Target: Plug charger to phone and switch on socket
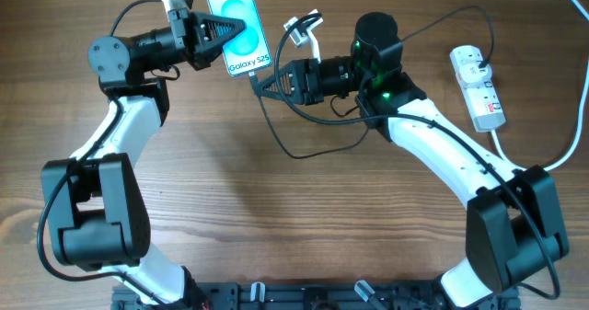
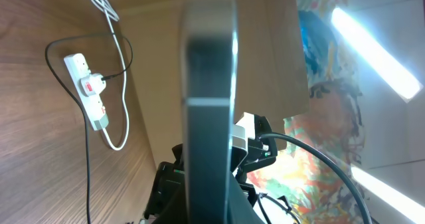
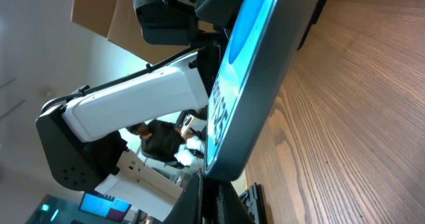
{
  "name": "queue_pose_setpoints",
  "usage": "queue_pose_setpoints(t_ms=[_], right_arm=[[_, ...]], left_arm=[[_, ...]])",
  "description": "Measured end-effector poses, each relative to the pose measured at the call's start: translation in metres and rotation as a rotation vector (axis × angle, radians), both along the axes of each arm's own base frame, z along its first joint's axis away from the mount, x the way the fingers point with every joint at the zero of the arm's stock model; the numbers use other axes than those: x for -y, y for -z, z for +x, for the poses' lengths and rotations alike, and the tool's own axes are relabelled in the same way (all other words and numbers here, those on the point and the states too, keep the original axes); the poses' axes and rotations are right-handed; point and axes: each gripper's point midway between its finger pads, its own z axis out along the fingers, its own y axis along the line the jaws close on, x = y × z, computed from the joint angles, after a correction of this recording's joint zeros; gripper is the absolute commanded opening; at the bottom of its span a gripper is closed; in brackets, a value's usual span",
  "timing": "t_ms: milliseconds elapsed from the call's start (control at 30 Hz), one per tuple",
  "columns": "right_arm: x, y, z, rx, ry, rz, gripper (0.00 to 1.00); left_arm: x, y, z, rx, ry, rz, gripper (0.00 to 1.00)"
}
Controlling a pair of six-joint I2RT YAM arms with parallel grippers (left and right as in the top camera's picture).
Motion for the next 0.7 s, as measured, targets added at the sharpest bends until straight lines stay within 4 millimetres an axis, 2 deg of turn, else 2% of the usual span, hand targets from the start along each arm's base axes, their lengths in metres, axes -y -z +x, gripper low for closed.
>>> queue_pose_setpoints(t_ms=[367,600,700], right_arm=[[-0.001,0.007,0.006,-0.063,0.042,-0.029,0.04],[0.002,0.005,-0.008,-0.066,-0.044,-0.02,0.04],[0.002,0.005,-0.009,-0.067,-0.047,-0.02,0.04]], left_arm=[[0.0,0.0,-0.001,0.0,0.003,0.002,0.04],[0.0,0.0,0.0,0.0,-0.001,0.0,0.04],[0.0,0.0,0.0,0.0,-0.001,0.0,0.04]])
